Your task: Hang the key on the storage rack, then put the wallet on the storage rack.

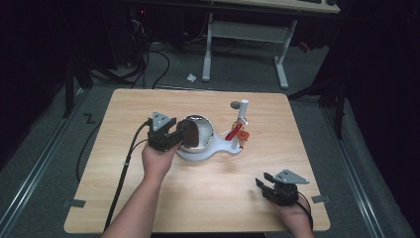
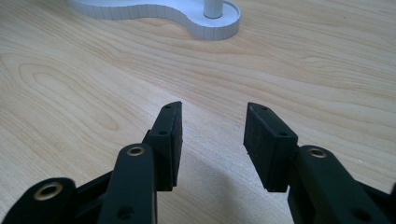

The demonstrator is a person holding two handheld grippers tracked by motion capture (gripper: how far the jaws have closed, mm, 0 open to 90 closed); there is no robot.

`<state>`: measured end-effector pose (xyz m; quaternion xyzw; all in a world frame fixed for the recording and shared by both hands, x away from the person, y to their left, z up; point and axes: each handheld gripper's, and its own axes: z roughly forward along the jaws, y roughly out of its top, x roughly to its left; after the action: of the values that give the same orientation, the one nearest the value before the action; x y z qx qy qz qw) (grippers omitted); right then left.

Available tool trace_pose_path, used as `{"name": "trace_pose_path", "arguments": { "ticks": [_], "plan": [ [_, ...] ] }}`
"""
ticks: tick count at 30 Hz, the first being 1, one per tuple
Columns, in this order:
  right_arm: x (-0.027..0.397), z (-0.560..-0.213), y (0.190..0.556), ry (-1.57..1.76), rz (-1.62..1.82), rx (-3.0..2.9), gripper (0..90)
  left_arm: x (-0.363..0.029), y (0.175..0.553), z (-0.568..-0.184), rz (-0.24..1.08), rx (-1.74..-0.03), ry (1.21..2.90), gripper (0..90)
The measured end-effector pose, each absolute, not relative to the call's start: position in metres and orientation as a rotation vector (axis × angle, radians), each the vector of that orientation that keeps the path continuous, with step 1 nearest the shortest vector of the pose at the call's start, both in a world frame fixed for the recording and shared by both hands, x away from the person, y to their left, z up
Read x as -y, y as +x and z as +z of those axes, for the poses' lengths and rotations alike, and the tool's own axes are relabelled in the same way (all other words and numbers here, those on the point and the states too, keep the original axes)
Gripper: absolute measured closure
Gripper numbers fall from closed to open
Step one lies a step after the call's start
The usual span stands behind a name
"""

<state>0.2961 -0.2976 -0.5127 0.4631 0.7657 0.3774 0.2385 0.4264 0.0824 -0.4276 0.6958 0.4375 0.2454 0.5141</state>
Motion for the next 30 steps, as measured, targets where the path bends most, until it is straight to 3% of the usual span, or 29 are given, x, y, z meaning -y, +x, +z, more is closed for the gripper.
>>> {"name": "trace_pose_path", "arguments": {
  "ticks": [30],
  "plan": [
    [0.292, -0.515, 0.296, 1.246, 1.010, -2.122, 57.3, -0.149, 0.369, -0.463, 0.558, -1.065, 1.723, 45.2]
  ]
}}
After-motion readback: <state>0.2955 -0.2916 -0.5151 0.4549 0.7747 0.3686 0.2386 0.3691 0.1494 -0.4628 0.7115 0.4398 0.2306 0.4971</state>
